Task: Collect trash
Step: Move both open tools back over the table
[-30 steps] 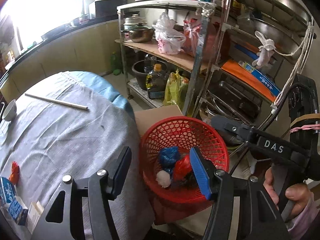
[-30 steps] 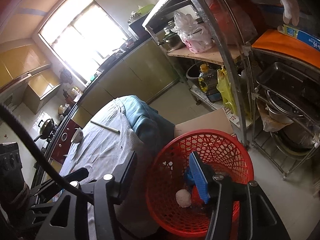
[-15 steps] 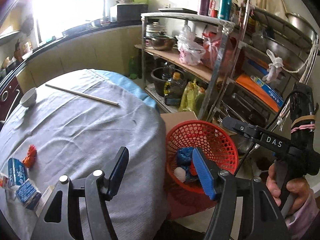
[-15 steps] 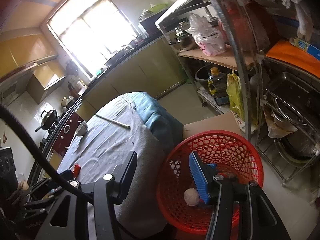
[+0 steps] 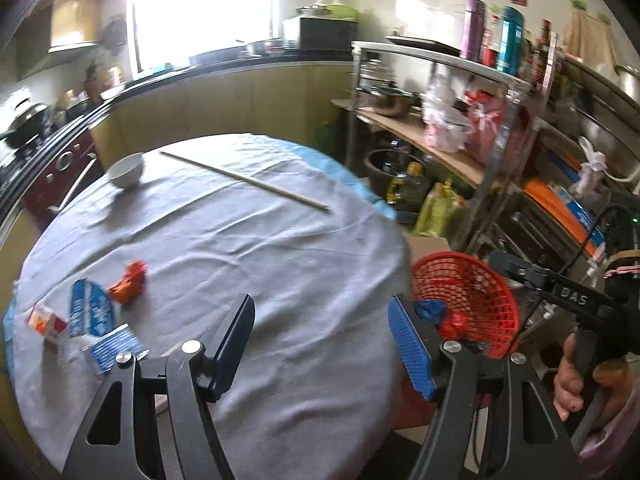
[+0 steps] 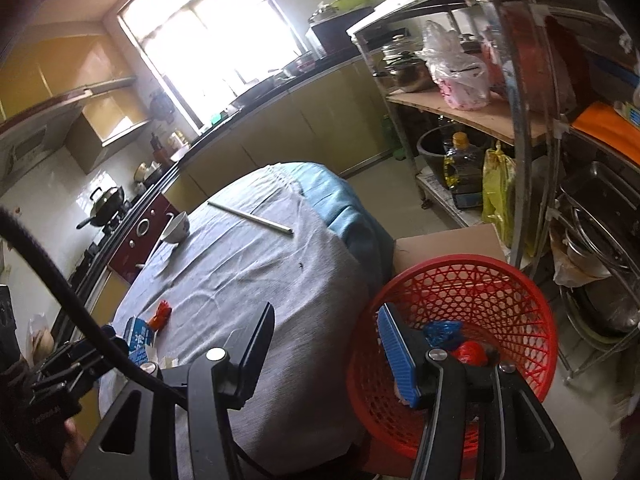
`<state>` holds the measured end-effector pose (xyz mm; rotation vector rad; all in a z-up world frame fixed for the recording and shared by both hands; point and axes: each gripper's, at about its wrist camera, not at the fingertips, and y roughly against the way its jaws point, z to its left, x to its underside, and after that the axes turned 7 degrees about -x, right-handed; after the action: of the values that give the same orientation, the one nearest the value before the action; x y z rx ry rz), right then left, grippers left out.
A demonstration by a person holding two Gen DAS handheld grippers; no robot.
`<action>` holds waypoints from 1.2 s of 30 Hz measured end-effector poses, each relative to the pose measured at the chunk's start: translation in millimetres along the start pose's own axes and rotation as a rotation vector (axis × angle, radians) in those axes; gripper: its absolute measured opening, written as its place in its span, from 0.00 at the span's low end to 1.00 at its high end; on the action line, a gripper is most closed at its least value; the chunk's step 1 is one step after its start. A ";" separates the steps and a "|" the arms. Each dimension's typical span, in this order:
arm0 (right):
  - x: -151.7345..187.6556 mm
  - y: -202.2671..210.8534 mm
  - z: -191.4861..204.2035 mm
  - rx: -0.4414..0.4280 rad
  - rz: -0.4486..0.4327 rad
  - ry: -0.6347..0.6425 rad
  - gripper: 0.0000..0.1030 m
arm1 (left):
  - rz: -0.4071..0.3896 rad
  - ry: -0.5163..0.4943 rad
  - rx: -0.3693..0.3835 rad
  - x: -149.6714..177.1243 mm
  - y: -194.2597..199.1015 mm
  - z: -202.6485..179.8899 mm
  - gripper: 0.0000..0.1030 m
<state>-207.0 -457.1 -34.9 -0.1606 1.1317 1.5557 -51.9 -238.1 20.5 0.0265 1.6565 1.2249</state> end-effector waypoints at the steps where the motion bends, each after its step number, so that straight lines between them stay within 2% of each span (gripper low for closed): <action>1: 0.1 -1.2 2.9 -0.001 0.003 0.005 0.56 | 0.000 0.011 -0.016 1.5 1.7 7.2 0.68; 10: 1.9 -14.5 34.1 -0.025 0.042 0.064 0.56 | 0.000 0.117 -0.143 24.9 15.7 76.7 0.68; 22: 19.6 -48.1 106.3 -0.125 0.145 0.209 0.56 | 0.079 0.341 -0.337 85.2 30.4 189.0 0.68; 30: 53.9 -86.0 175.8 -0.244 0.277 0.336 0.56 | 0.088 0.392 -0.341 103.2 30.3 212.6 0.68; 36: 78.7 -106.3 195.9 -0.276 0.360 0.369 0.56 | 0.109 0.416 -0.342 113.2 24.7 226.1 0.68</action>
<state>-57.0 -274.5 -41.8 -0.4648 1.2744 2.0622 45.2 -8.9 -29.8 -0.3767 1.7866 1.6669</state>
